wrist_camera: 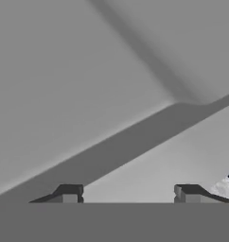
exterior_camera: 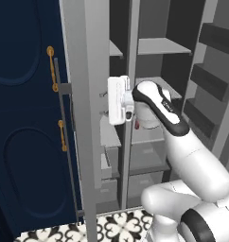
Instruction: Take the strawberry from the fridge and place it on top of the pancake, located on the dining counter.
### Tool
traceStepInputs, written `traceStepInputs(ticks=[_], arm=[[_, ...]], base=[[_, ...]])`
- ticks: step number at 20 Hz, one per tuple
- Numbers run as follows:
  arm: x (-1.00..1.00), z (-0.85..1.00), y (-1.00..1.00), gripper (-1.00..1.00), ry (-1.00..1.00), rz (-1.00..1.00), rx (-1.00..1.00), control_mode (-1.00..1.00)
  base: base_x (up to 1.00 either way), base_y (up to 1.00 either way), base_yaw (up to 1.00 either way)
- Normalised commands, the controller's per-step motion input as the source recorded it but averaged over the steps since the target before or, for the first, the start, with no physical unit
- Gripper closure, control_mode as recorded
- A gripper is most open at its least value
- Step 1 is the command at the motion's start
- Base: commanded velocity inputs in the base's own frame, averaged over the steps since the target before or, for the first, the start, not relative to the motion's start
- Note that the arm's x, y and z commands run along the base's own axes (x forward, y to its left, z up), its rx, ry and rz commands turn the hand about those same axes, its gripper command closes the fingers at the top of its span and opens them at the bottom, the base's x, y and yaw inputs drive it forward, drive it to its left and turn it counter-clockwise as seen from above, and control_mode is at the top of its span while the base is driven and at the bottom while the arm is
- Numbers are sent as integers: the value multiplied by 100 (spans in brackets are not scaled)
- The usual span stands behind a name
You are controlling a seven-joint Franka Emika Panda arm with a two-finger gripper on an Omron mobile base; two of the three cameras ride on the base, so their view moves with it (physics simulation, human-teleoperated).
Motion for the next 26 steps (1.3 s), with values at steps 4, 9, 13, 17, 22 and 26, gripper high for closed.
traceStepInputs(ticks=[4,9,13,17,22,26], arm=[[-13,0,-40,-100,2,-1,-13,-100],[-4,-16,-100,-100,0,1,-67,-100],[-22,-36,-100,-100,2,7,-100,-100],[-17,-39,-93,-100,13,23,-100,-100],[-95,-5,-25,-100,26,32,-50,-100],[-100,0,-3,-100,24,31,-19,-100]], base=[[0,0,0],[0,0,0],[0,0,0],[0,0,0],[0,0,0],[0,0,0]])
